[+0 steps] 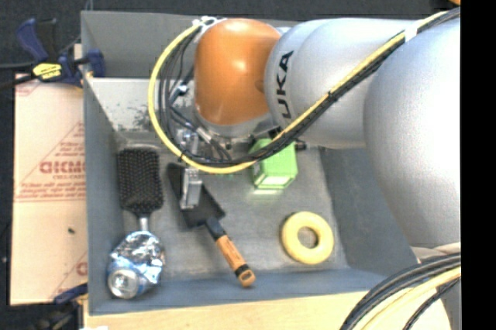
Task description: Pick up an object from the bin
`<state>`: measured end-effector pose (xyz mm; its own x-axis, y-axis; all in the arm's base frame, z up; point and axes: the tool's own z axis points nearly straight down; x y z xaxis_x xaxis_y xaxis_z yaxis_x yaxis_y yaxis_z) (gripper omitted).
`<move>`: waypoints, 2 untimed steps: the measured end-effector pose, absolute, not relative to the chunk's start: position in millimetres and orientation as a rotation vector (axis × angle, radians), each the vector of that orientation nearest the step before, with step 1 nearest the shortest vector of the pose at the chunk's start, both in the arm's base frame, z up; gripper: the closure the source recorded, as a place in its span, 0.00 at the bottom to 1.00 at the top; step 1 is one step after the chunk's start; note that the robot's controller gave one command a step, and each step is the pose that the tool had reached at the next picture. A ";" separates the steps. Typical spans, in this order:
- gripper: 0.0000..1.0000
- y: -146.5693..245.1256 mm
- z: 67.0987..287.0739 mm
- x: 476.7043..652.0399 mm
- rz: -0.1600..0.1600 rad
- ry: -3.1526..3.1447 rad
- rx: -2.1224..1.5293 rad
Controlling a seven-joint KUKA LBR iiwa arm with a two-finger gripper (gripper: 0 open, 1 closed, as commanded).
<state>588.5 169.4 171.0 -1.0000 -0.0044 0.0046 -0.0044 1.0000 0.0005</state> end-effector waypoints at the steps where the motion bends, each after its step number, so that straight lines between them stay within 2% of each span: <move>1: 0.00 168.3 176.1 590.3 -0.003 -3.145 -0.001; 2: 0.00 125.6 67.7 605.5 -0.001 -3.119 -0.354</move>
Offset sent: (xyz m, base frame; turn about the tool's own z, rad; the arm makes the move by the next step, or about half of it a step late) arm 0.0170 -0.0417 -0.1010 0.2307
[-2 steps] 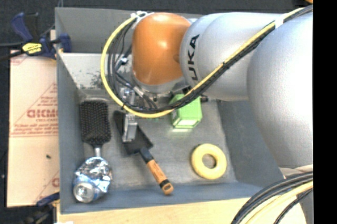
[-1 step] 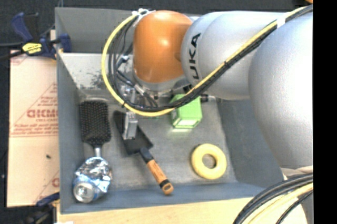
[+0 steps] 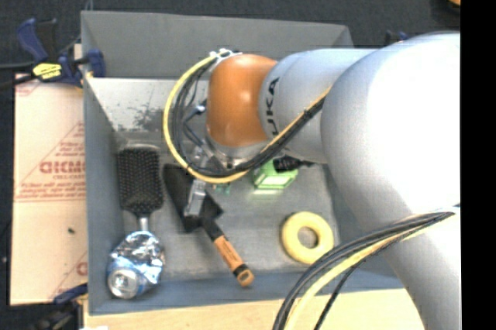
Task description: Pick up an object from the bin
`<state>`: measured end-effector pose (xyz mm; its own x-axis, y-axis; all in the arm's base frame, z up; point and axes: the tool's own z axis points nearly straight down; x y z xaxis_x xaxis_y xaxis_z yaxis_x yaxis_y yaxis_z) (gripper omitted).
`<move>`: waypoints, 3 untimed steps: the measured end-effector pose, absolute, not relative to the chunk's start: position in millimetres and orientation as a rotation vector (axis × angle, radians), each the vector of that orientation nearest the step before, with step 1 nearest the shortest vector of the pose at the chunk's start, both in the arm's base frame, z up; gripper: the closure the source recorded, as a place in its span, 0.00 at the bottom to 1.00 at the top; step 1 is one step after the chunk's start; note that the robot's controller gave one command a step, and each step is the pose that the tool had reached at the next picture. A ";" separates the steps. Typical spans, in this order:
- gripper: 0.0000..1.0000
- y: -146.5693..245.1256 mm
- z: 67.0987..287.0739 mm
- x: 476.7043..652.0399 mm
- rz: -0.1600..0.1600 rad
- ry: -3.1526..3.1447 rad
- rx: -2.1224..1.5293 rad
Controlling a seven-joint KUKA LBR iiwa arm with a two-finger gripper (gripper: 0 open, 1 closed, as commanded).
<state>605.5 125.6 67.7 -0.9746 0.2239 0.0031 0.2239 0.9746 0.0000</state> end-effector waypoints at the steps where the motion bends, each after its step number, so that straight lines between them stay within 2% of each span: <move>1: 0.00 132.6 124.3 600.9 -0.011 -3.135 -0.336; 2: 0.00 109.8 99.8 591.9 -0.001 -3.092 -0.538; 3: 0.00 126.3 72.2 592.0 -0.010 -3.040 -0.854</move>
Offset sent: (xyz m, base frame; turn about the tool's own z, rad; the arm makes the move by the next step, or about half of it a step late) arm -0.0140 -0.0147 0.0323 0.1219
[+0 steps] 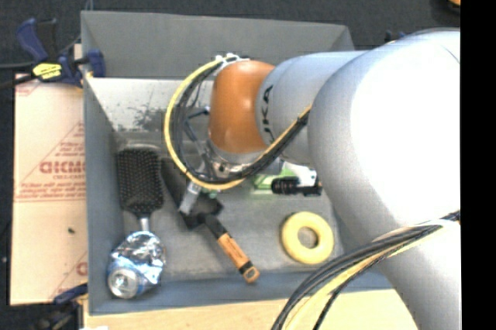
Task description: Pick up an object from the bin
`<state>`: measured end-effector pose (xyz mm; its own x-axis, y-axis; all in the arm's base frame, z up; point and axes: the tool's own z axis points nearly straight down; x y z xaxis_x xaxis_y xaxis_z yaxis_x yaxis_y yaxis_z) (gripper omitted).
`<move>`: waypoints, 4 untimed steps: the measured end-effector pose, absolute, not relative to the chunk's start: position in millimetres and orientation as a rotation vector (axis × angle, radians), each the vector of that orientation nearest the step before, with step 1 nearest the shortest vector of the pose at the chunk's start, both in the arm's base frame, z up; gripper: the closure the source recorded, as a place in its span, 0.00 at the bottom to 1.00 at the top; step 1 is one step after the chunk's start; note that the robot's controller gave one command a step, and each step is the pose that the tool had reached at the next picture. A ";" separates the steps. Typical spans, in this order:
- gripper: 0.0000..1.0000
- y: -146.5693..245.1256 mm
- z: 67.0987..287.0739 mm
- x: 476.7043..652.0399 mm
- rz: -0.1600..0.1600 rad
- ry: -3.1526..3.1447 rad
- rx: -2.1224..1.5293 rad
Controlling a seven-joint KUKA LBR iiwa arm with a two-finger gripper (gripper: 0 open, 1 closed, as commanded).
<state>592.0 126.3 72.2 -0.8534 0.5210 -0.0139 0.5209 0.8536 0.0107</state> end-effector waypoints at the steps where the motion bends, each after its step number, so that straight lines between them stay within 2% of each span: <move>1: 1.00 111.9 71.5 574.5 0.003 3.018 0.866; 2: 1.00 111.9 71.7 574.4 0.003 3.018 0.866; 4: 1.00 110.9 108.1 574.2 0.004 3.017 0.866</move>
Offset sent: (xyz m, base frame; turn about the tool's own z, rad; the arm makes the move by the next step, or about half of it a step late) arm 0.0000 0.0000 0.0000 0.0000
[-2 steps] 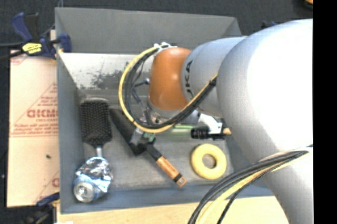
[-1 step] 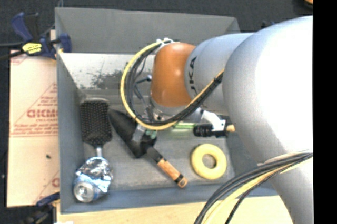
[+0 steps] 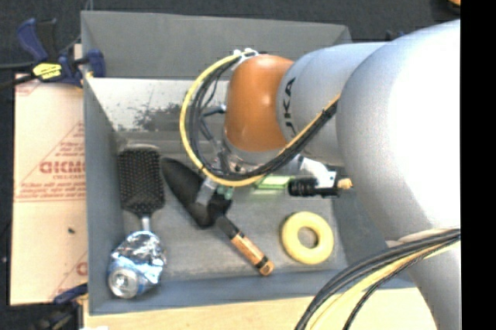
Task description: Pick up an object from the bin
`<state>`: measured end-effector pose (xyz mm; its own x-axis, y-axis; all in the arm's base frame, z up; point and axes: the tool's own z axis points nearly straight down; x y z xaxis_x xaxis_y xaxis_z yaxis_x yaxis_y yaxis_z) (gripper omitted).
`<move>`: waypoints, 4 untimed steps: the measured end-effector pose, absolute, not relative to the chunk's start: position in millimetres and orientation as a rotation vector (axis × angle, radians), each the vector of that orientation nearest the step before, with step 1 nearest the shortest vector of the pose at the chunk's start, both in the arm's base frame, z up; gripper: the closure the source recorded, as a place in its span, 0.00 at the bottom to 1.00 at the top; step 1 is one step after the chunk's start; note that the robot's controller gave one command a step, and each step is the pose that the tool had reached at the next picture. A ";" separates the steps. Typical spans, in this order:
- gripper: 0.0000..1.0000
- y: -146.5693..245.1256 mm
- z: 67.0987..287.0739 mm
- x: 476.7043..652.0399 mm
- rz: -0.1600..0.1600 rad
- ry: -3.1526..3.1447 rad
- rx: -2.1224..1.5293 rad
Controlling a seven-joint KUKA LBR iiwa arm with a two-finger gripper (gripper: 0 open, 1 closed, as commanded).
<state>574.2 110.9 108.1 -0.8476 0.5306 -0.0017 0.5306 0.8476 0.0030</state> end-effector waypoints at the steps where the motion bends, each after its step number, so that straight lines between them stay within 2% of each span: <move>1: 1.00 110.8 121.2 574.2 0.004 3.017 0.866; 4: 1.00 109.9 156.5 575.3 0.007 3.013 0.862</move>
Offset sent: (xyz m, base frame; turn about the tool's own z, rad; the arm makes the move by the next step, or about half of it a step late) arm 0.0000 -0.0002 0.0281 -0.0002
